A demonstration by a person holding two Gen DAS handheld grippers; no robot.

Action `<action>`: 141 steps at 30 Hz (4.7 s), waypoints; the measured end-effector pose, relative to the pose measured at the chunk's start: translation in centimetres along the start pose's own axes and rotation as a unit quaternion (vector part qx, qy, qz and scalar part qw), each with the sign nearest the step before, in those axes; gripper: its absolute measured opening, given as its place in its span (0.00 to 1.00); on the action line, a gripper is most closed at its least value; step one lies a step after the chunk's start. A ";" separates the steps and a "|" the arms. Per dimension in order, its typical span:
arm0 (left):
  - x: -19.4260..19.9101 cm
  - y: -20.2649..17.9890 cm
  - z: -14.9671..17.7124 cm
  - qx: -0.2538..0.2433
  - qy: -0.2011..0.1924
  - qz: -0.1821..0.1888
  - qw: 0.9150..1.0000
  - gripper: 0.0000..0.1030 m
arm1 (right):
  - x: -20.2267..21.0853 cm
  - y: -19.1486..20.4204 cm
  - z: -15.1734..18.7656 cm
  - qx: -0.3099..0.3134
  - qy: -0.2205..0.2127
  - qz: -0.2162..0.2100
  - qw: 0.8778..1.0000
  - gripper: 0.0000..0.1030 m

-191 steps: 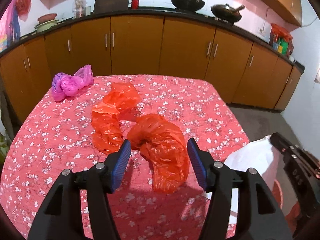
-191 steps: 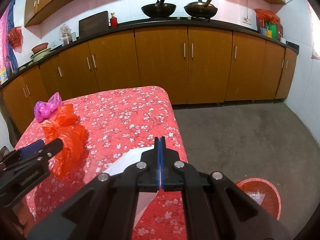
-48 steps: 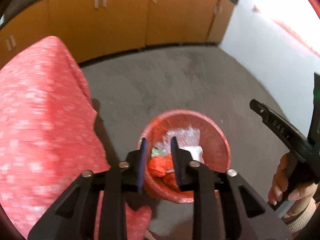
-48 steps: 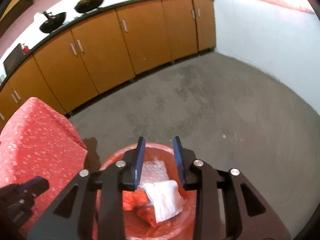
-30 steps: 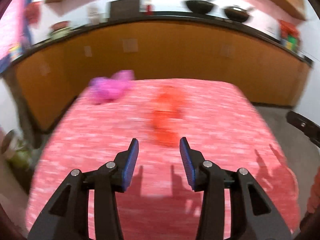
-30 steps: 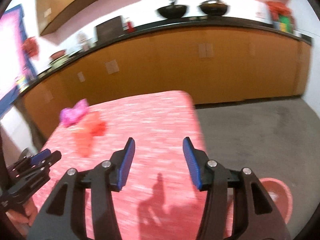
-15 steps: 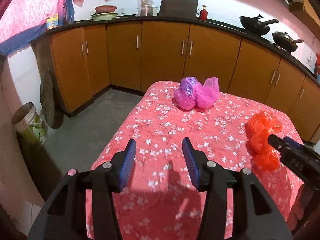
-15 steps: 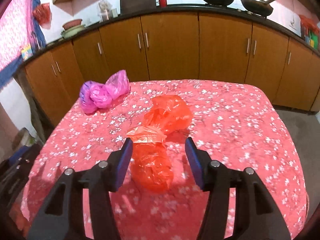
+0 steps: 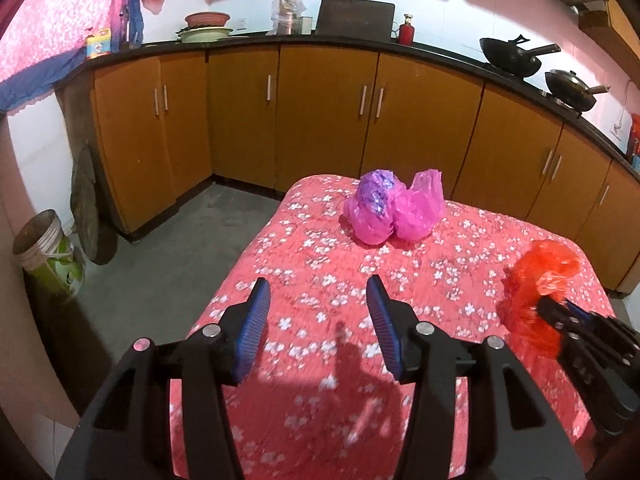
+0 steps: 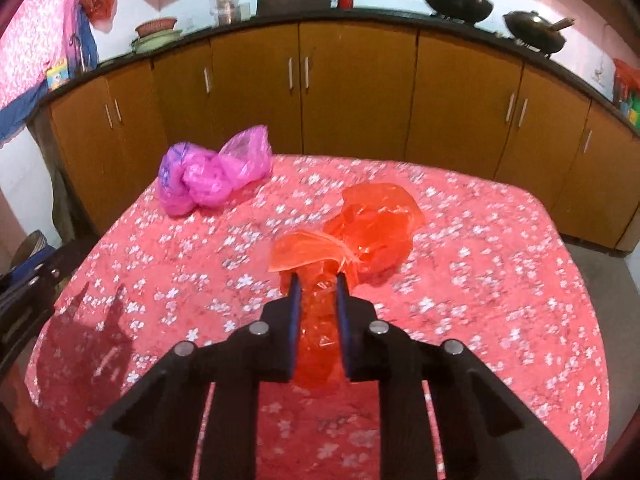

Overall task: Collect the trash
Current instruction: 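Move both open tools back over the table toward the remaining bags, then grasp the orange bag with the right tool while the left tool grasps the pink bag, then carry the orange and pink bags with both tools to the orange basket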

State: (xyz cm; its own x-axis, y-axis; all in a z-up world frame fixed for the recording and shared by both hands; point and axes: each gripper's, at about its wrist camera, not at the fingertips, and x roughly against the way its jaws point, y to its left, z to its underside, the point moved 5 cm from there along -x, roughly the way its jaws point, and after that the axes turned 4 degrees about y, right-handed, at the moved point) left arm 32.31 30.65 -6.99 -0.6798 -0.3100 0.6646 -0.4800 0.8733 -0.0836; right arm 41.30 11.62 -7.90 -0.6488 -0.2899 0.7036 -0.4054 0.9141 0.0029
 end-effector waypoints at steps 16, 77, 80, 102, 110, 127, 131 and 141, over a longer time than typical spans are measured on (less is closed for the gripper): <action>-7.4 -5.0 -6.8 -0.067 -0.015 -0.012 0.998 0.65 | 2.0 -7.1 -0.6 -0.044 -0.065 0.065 0.995 0.15; 17.2 -24.6 2.6 -0.197 -0.037 0.134 0.970 0.20 | 25.6 -27.1 8.6 -0.155 -0.108 0.126 0.974 0.15; 17.9 -26.5 3.2 -0.206 -0.036 0.144 0.967 0.20 | 26.5 -28.9 9.4 -0.163 -0.111 0.137 0.971 0.15; 19.9 -35.3 8.7 -0.247 -0.008 0.185 0.951 0.20 | 29.3 -37.8 14.4 -0.197 -0.104 0.193 0.956 0.15; 20.3 -37.4 10.7 -0.263 0.001 0.192 0.945 0.20 | 29.1 -39.7 16.4 -0.208 -0.093 0.200 0.953 0.16; 18.9 -42.7 15.9 -0.295 0.035 0.205 0.933 0.20 | 26.2 -44.6 21.2 -0.236 -0.046 0.223 0.945 0.15; 18.2 -44.9 18.5 -0.306 0.053 0.213 0.926 0.20 | 24.9 -47.1 24.0 -0.253 -0.020 0.223 0.941 0.15; 15.8 -50.1 25.9 -0.347 0.105 0.215 0.907 0.20 | 20.4 -50.7 29.3 -0.276 0.040 0.185 0.942 0.16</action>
State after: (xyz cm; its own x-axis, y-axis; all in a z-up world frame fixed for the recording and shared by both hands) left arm 31.28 -27.77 -11.51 -0.5656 0.1299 0.8144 0.3177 0.9456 0.0698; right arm 29.76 -48.99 -14.55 -0.6199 0.0798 0.7806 0.2503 0.9630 0.1004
